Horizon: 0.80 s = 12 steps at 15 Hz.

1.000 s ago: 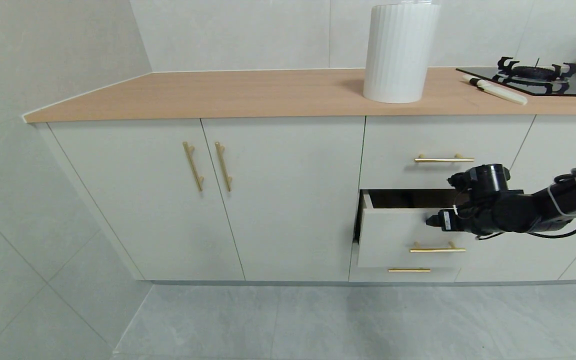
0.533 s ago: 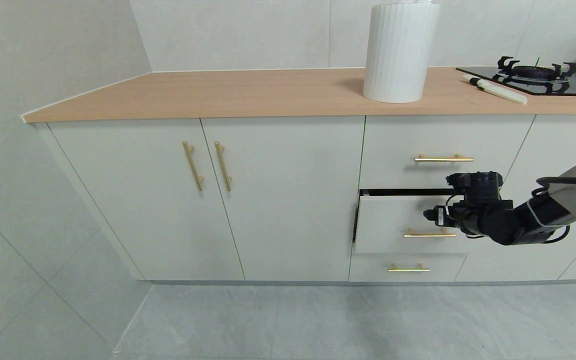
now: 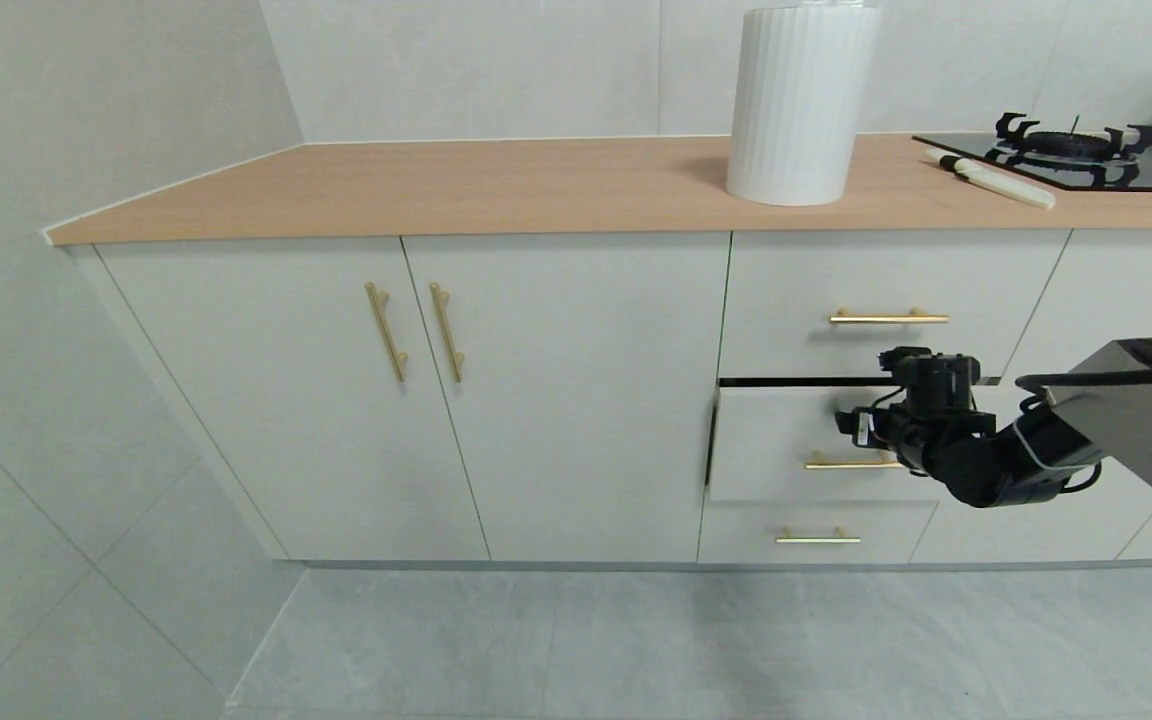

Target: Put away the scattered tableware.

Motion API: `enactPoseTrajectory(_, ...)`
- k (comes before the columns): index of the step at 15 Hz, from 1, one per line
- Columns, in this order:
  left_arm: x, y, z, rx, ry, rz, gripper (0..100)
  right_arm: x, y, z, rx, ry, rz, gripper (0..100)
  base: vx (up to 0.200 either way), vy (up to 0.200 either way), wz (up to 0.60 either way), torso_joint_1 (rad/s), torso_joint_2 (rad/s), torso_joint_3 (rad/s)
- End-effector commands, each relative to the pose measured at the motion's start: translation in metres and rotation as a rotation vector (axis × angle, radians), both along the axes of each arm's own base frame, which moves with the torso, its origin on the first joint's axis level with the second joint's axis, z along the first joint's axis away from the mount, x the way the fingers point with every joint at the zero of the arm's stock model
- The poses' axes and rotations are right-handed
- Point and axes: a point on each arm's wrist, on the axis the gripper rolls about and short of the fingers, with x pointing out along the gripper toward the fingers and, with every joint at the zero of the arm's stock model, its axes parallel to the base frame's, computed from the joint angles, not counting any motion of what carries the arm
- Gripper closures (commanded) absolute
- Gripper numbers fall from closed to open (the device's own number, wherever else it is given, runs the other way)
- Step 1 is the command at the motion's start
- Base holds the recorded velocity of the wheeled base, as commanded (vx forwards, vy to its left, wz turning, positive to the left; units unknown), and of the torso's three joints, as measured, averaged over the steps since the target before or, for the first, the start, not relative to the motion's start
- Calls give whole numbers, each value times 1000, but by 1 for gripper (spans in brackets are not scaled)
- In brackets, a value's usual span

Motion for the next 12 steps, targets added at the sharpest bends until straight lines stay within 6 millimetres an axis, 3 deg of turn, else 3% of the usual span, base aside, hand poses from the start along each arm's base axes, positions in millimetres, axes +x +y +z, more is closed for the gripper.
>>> enactPoseTrajectory(1, 0, 0, 0, 0, 0, 1, 0, 3, 0, -4, 4, -5, -5, 0, 0, 0, 0, 0, 0, 0)
enactPoseTrajectory(12, 0, 0, 0, 0, 0, 1, 0, 20, 0, 4, 41, -99, -90, 0, 0, 0, 0, 0, 0, 0)
